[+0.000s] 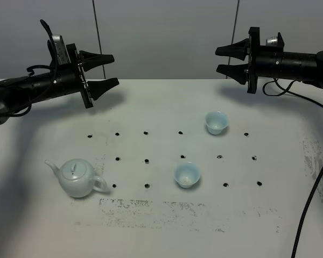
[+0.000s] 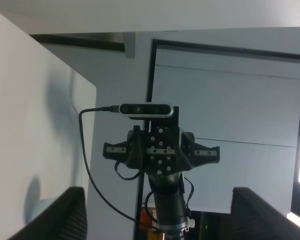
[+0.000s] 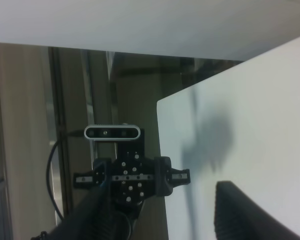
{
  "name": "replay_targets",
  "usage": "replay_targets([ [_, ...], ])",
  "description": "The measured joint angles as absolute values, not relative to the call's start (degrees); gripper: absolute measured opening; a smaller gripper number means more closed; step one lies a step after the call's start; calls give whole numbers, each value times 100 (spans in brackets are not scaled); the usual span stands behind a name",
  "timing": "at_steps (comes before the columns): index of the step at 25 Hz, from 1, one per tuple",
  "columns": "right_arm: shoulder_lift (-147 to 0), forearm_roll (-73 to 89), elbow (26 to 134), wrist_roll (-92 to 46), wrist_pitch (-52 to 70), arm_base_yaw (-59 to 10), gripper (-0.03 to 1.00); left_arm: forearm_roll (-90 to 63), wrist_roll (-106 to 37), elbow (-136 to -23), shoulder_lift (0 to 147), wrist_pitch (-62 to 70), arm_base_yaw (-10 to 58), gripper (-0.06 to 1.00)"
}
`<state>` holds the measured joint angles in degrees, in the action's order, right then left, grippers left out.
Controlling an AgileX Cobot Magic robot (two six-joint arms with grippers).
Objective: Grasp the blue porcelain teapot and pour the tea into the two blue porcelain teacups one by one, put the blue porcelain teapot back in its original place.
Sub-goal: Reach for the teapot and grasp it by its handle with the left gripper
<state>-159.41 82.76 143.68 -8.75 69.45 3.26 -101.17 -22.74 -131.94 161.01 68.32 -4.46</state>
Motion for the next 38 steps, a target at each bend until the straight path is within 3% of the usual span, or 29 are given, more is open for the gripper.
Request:
replay_targets([
  [12, -15941, 8276, 14368, -1166, 6945, 326, 45, -10117, -2522, -13194, 16101, 6832, -446, 57],
  [17, -15987, 8050, 14894, -3201, 6945, 326, 45, -9810, -3579, -13711, 16105, 6843, -446, 57],
  [20, -15987, 7346, 15599, -3978, 6945, 326, 45, -8917, -3903, -14598, 16105, 6850, -446, 57],
  [24, -15987, 5234, 16542, -3760, 6918, 326, 45, -6670, -3472, -15876, 16061, 6665, -421, 57],
  [30, -15982, 2600, 16939, -3039, 6861, 355, 45, -4458, -2863, -16148, 15726, 6133, -416, 57],
  [32, -15866, 2287, 16695, -2917, 6831, 355, 45, -4026, -2719, -16098, 15567, 6110, -400, 57],
  [38, -14604, 1471, 14544, -2821, 6167, 355, 45, -2736, -2625, -14754, 14578, 5901, -207, 57],
])
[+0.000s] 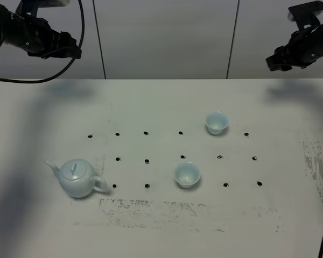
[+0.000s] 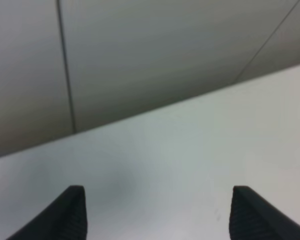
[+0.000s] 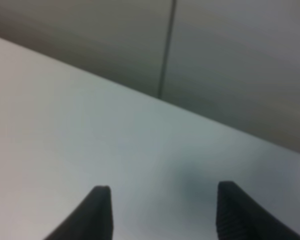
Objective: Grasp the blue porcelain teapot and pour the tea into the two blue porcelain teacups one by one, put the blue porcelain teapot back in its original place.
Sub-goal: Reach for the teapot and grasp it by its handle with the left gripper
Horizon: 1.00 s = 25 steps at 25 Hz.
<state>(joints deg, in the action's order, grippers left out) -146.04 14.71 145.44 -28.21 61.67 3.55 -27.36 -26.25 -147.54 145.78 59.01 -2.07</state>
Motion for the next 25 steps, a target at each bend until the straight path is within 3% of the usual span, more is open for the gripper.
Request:
replay_targets([
  [7, -13395, 678, 13637, -1733, 6649, 355, 42, -1652, -2237, -13908, 13660, 6368, -74, 51],
  [12, -12467, 312, 11797, -1586, 6471, 355, 36, -1328, -2447, -11989, 12360, 5709, -74, 41],
  [19, -10847, 257, 9012, -1415, 5031, 355, 35, -1029, -2652, -9013, 10968, 3759, -74, 39],
  [25, -9158, 255, 7254, -1161, 4288, 355, 35, -1288, -2899, -7789, 10213, 2852, -67, 39],
])
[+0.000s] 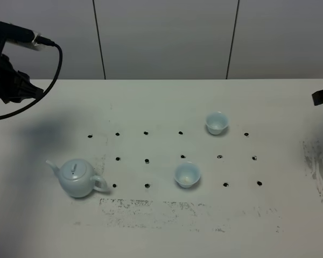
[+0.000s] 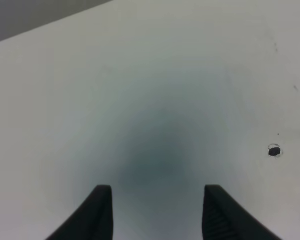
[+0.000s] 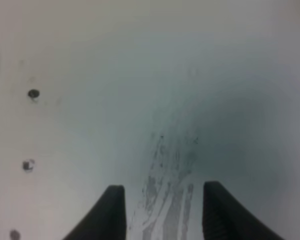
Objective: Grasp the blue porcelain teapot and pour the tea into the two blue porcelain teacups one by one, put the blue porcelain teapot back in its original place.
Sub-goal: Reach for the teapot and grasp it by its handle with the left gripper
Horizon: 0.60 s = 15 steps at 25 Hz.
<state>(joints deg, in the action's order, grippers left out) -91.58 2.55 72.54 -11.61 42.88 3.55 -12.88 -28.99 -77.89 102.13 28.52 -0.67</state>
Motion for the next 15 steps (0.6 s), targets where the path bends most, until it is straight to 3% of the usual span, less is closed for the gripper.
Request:
replay_targets([
  [5, -7789, 255, 6241, -863, 4056, 355, 35, -1378, -3398, -7704, 9913, 2891, 359, 39],
  [15, -5314, 255, 4762, -669, 4607, 355, 35, -512, -4479, -7704, 9897, 3636, 2016, 39],
])
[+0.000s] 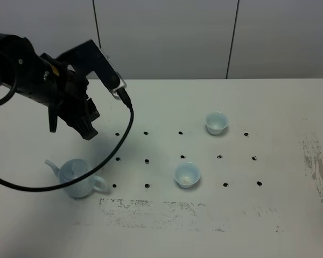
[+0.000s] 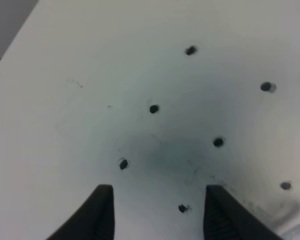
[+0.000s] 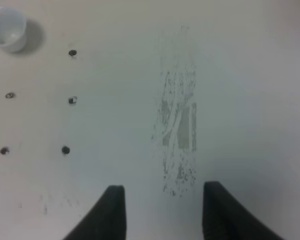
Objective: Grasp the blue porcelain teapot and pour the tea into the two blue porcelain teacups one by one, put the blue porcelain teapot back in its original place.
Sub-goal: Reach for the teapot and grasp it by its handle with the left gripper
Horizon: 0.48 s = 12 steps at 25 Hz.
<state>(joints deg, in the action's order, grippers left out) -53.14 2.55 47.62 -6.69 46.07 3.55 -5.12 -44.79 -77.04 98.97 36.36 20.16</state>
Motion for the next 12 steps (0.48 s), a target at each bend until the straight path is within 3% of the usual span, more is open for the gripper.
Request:
replay_targets([
  [12, -2540, 260, 3982, -512, 5897, 355, 35, 121, -5504, -7716, 9897, 4296, 2280, 39],
])
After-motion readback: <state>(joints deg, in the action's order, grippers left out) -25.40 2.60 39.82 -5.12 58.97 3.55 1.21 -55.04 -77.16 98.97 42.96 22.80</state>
